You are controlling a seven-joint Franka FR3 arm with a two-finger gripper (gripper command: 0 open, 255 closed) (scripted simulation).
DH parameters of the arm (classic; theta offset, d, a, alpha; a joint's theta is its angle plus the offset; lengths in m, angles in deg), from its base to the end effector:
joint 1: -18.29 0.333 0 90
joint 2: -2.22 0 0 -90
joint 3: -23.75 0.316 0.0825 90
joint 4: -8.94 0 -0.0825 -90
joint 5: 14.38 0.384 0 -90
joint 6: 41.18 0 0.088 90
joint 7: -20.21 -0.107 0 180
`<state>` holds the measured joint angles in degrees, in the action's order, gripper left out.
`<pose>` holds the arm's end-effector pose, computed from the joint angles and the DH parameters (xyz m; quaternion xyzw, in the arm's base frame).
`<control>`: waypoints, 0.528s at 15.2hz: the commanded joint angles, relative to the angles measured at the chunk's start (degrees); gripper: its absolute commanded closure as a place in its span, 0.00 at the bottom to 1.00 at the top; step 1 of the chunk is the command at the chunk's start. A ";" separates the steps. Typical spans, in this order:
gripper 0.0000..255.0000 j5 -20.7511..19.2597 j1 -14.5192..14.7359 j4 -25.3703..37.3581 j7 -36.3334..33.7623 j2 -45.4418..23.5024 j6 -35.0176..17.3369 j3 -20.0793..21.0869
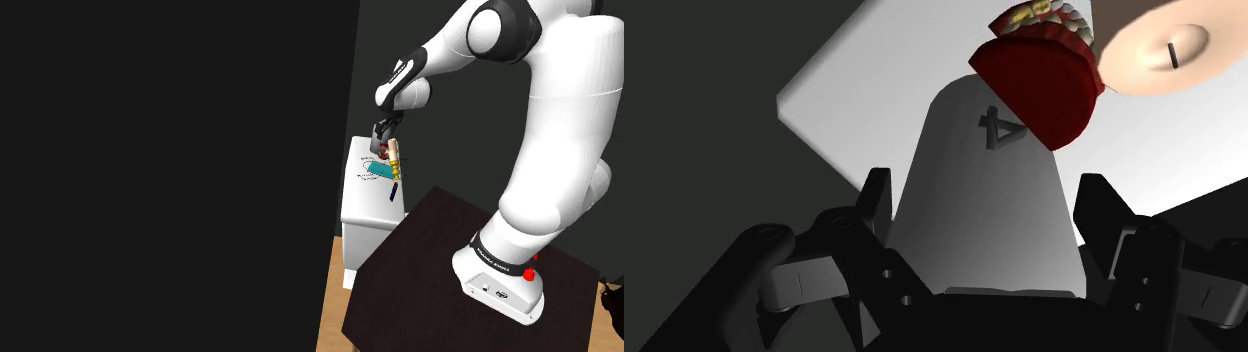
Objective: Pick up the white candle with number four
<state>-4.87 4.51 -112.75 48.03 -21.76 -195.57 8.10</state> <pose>0.5150 -0.2940 0.2343 0.9937 -0.0696 0.0704 0.0518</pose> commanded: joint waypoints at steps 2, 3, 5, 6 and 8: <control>1.00 -0.01 0.03 -0.14 -0.05 -0.09 -0.06 -0.01; 1.00 -0.31 0.22 -0.17 -0.25 0.54 0.53 -0.26; 1.00 -0.93 0.58 -0.18 -0.65 1.78 1.74 -0.73; 1.00 -1.24 0.76 -0.17 -0.86 2.40 2.35 -0.95; 1.00 -1.86 1.09 -0.11 -1.26 3.60 3.59 -1.38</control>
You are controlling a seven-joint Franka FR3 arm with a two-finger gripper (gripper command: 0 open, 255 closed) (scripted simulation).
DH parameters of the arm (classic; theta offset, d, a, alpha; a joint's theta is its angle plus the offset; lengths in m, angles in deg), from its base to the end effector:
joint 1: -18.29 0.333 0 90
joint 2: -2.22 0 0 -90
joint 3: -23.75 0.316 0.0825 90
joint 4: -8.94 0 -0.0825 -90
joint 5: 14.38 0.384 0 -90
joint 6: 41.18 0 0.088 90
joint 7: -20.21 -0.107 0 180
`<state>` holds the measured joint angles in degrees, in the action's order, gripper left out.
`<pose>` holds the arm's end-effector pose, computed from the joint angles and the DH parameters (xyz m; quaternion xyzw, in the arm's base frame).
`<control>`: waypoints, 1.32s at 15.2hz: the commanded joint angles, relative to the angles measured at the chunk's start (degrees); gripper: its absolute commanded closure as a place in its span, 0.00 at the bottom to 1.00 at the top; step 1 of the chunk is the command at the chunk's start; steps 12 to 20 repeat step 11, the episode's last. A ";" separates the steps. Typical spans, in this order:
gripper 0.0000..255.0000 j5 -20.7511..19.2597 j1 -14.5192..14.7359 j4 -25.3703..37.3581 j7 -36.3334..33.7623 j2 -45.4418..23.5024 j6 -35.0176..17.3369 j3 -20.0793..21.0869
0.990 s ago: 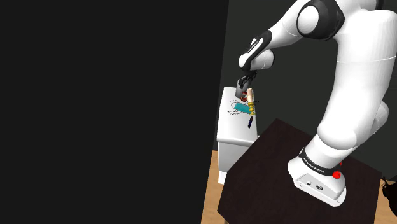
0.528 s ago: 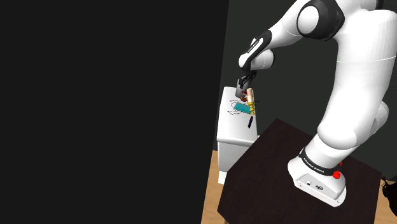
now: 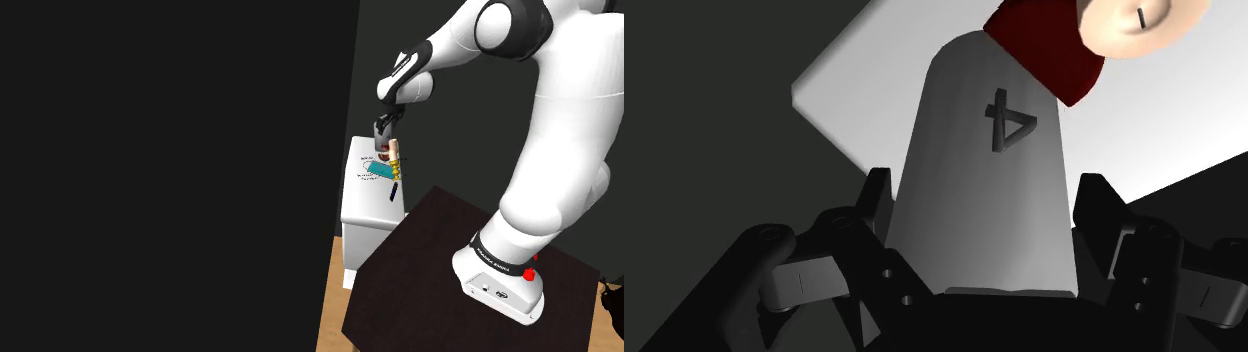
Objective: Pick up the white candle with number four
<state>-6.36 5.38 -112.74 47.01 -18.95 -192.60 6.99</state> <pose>0.5148 -0.2937 0.2581 0.9939 -0.0697 0.0686 0.0513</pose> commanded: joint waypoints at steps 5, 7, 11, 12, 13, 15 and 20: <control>1.00 -1.92 0.92 0.26 -1.25 3.69 3.80 -1.18; 1.00 -2.52 1.16 0.50 -1.63 4.79 5.10 -1.49; 1.00 -3.15 1.39 0.82 -2.03 5.95 6.51 -1.78; 1.00 -3.15 1.39 0.82 -2.03 5.95 6.51 -1.78; 1.00 -3.15 1.39 0.82 -2.03 5.95 6.51 -1.78; 1.00 -3.15 1.39 0.82 -2.03 5.95 6.51 -1.78; 1.00 -3.15 1.39 0.82 -2.03 5.95 6.51 -1.78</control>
